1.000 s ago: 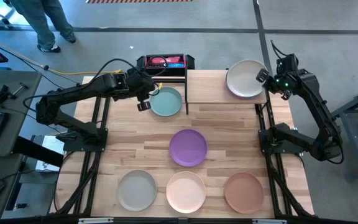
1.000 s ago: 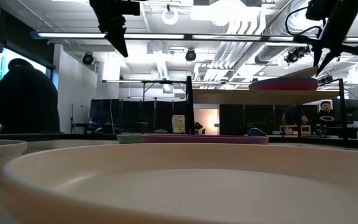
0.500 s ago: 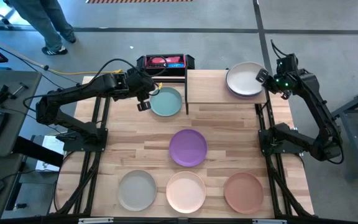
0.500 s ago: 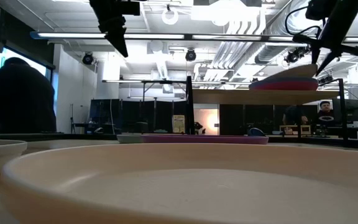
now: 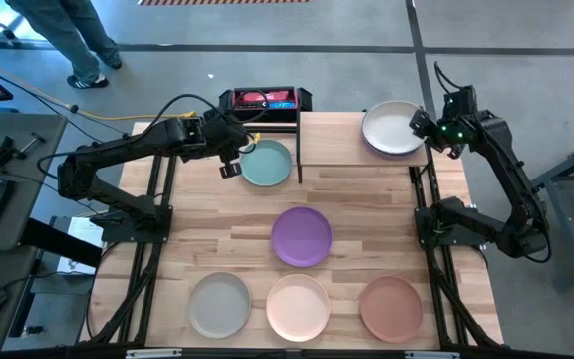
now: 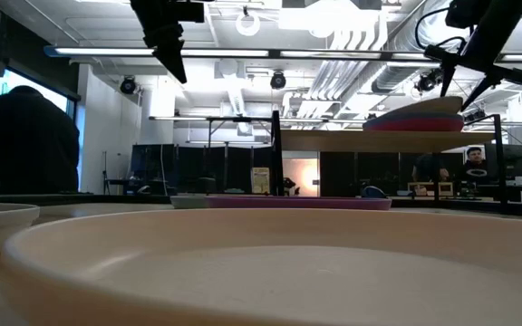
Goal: Place and stack plates onto a shelf
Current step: Stack the white plate on top of the blue plate on the shelf, then stack the violet plate on top of the white plate on the shelf
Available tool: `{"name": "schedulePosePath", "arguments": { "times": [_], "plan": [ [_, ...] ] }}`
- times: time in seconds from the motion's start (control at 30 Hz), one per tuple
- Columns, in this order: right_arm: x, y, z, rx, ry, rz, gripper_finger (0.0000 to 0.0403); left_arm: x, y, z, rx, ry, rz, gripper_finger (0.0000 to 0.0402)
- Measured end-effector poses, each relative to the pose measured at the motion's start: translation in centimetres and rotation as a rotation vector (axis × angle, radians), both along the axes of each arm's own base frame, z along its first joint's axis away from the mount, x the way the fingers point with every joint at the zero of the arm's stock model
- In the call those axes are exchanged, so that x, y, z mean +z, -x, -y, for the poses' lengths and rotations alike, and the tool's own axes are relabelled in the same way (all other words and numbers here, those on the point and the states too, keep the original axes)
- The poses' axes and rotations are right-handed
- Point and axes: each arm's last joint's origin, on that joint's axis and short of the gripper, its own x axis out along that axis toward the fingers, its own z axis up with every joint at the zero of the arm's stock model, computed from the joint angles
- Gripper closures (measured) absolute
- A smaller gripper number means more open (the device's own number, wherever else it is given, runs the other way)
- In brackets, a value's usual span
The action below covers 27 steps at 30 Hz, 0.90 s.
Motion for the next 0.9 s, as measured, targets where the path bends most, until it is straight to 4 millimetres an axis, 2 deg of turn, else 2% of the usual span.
{"name": "schedulePosePath", "arguments": {
  "times": [0.4, 0.67, 0.9],
  "plan": [
    [-0.2, 0.1, -0.5, 0.041, -0.023, -0.027, 0.0153, 0.0, 0.0, 0.0, 0.0, 0.0, 0.0, 0.0277],
    [0.5, 0.6, -1.9, 0.134, 0.067, -0.082, 0.0148, 0.0, 0.0, 0.0, 0.0, 0.0, 0.0, 0.0277],
    [1.2, 0.5, -3.4, 0.261, 0.142, -0.039, 0.0148, 0.0, 0.0, 0.0, 0.0, 0.0, 0.0, 0.0277]
  ]
}}
